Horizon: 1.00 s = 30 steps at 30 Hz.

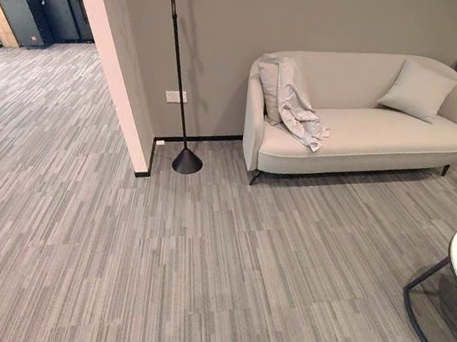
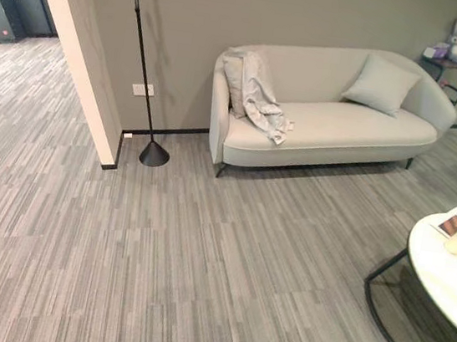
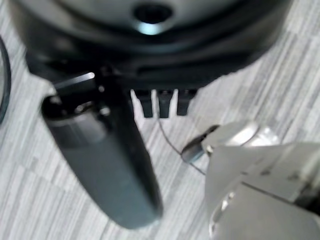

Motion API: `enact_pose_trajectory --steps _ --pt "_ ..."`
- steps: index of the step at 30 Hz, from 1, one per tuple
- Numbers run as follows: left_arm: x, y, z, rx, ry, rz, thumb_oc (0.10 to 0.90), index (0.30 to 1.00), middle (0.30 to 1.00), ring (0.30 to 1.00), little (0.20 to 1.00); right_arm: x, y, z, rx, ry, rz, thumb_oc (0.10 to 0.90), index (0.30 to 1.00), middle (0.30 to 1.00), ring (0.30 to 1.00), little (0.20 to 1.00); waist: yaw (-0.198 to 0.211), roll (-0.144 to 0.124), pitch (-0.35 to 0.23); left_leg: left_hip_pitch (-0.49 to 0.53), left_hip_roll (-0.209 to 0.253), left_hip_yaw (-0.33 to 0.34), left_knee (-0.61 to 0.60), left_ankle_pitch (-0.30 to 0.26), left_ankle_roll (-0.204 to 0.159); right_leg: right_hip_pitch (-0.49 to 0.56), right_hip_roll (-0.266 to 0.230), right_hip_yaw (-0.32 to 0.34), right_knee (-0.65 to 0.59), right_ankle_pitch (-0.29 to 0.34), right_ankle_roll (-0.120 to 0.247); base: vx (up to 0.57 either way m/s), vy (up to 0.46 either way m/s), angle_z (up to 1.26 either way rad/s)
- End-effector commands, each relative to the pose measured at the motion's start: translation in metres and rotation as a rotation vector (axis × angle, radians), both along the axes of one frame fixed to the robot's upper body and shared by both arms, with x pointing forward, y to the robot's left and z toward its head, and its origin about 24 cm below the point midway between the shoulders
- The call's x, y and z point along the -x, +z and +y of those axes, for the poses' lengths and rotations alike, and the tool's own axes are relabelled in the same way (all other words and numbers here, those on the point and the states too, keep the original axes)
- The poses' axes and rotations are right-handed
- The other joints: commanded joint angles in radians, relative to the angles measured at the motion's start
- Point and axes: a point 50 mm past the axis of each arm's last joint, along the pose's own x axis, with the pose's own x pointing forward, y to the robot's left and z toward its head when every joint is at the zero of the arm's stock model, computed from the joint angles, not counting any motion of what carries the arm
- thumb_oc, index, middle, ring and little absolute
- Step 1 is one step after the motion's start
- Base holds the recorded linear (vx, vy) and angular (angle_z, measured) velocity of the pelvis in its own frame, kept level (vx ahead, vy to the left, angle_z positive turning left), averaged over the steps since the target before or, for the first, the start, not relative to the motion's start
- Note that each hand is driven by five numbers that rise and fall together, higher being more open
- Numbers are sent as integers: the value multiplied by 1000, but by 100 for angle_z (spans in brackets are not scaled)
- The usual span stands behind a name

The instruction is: Hang the clothes on the sofa on the clothes rack.

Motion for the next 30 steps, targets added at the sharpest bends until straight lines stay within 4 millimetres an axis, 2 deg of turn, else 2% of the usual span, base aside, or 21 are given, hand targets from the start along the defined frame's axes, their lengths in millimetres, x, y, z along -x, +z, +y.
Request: enact_pose_trajectory --steps 1,8,12,20,30 --pt "-15 0 -7 8 8 -41 800 900 900 900 900 -4 2 -5 18 -26 8 800 900 900 900 900 -8 -35 -10 -6 19 51 -59 6 -49 68 -54 -20 -88 15 87 0 0 0" --pt "-8 -2 -14 49 -4 -7 800 900 900 900 900 -9 3 -8 17 30 11 800 900 900 900 900 -12 -34 -13 0 23 56 -59 6 -48 70 -51 -13 -88 14 86 0 0 0" --pt "-3 -3 -23 76 -138 22 800 900 900 900 900 -11 4 -10 21 117 33 800 900 900 900 900 -19 -27 -17 3 24 62 -59 4 -47 70 -50 -7 -88 14 84 0 0 0" --pt "-16 -2 -34 61 -352 -8 800 900 900 900 900 -17 5 -11 24 220 42 800 900 900 900 900 -24 -27 -17 10 27 66 -59 -3 -44 70 -46 2 -88 14 83 1 -4 -7" --pt "-22 -2 -39 55 -423 -26 800 900 900 900 900 -18 7 -15 38 238 52 800 900 900 900 900 -27 -23 -16 27 26 70 -59 -13 -39 85 -46 8 -88 9 83 0 0 0"
